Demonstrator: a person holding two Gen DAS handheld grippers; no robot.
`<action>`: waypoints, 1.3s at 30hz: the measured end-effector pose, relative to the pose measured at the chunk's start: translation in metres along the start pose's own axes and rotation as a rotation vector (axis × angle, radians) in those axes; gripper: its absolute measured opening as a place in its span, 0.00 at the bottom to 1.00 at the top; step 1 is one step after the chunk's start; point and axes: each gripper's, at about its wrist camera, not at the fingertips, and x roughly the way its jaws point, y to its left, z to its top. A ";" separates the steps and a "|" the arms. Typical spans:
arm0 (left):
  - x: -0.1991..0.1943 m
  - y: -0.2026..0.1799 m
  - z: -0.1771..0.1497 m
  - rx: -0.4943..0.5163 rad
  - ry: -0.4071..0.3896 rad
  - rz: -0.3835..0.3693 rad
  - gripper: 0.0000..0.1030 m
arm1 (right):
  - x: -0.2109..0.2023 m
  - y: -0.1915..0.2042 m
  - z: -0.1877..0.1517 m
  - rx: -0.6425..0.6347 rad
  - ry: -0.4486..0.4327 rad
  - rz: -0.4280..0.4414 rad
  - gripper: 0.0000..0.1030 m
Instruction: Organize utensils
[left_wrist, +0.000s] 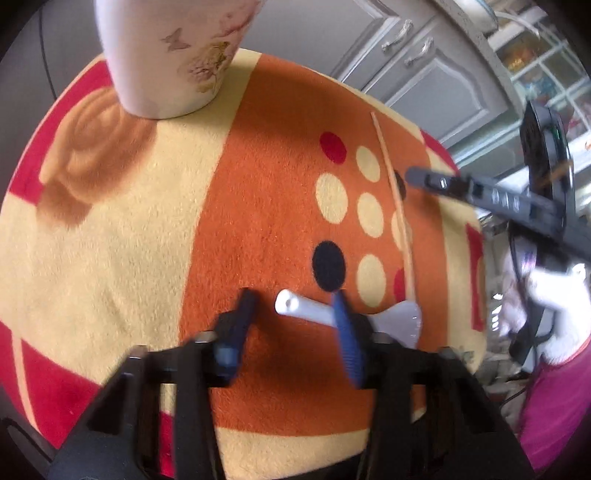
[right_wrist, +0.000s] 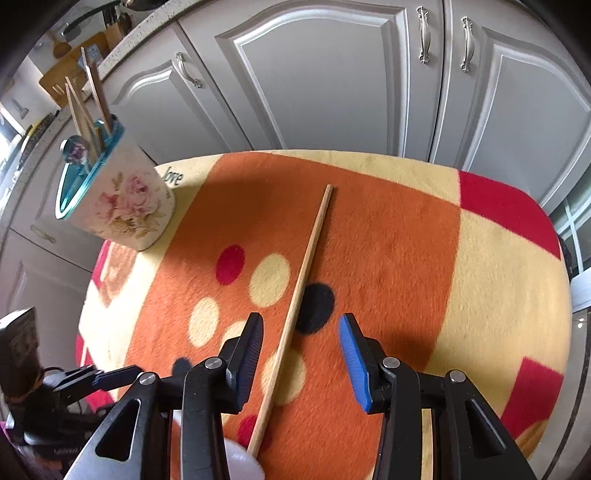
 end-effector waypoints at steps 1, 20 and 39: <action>0.002 0.001 0.002 0.006 0.002 0.002 0.19 | 0.003 -0.001 0.003 0.002 -0.001 -0.001 0.40; -0.020 0.014 0.057 0.065 -0.071 -0.028 0.04 | 0.030 0.033 0.031 -0.174 0.057 0.055 0.08; -0.102 0.023 0.055 0.074 -0.269 0.046 0.03 | 0.030 0.053 0.026 -0.158 0.048 -0.003 0.30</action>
